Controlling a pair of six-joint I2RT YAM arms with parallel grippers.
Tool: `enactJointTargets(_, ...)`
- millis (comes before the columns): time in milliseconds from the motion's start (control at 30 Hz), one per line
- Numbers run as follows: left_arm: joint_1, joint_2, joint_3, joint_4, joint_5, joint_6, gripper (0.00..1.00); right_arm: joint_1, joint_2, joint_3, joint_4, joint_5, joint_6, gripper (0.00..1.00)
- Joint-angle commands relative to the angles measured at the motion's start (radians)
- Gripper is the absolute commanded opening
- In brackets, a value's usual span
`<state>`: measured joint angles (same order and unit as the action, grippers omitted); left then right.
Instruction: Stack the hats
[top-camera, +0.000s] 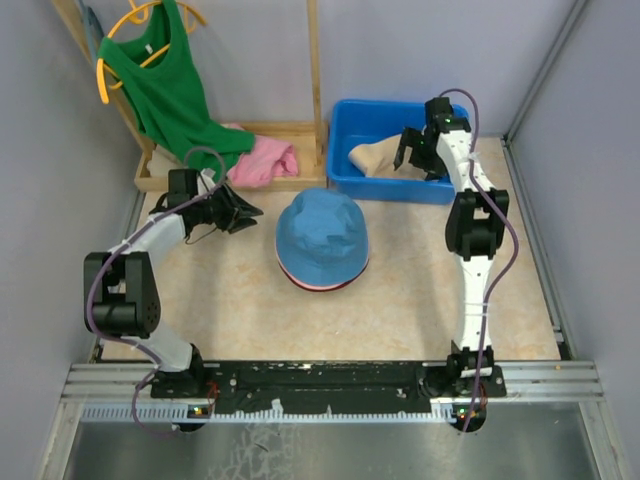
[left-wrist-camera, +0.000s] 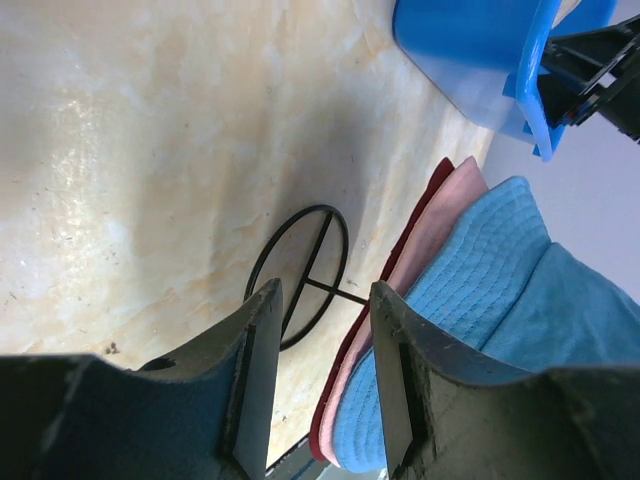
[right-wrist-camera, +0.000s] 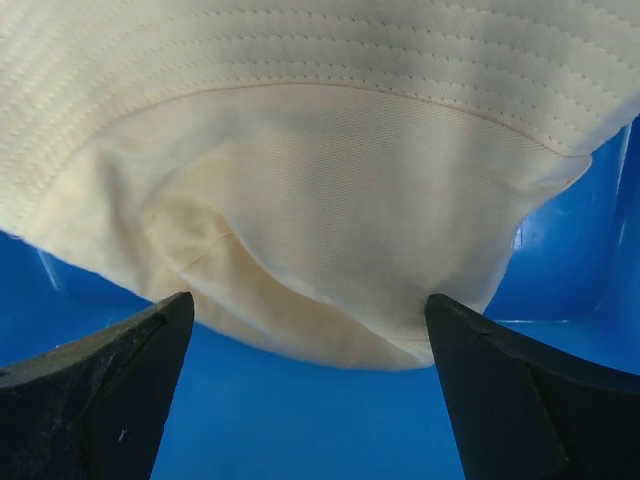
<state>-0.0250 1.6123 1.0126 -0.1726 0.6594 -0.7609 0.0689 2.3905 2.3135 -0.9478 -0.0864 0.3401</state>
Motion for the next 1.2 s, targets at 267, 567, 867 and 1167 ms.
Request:
enactJointTargets(267,0.034,0.021,0.044,-0.014,0.0,0.004,0.45,0.0,0.126,0.092,-0.038,0.02,-0.02,0.99)
enactJointTargets(567,0.05,-0.009,0.034,-0.046,-0.019,0.018,0.42,0.02,0.196,0.134,-0.024,0.037,-0.001,0.87)
enactJointTargets(867,0.052,-0.047,0.102,-0.122,-0.04,0.055,0.25,0.022,0.052,0.095,0.007,0.112,0.002,0.0)
enactJointTargets(1167,0.05,-0.102,0.331,-0.231,-0.02,0.105,0.21,-0.011,-0.234,-0.004,0.045,0.005,0.036,0.0)
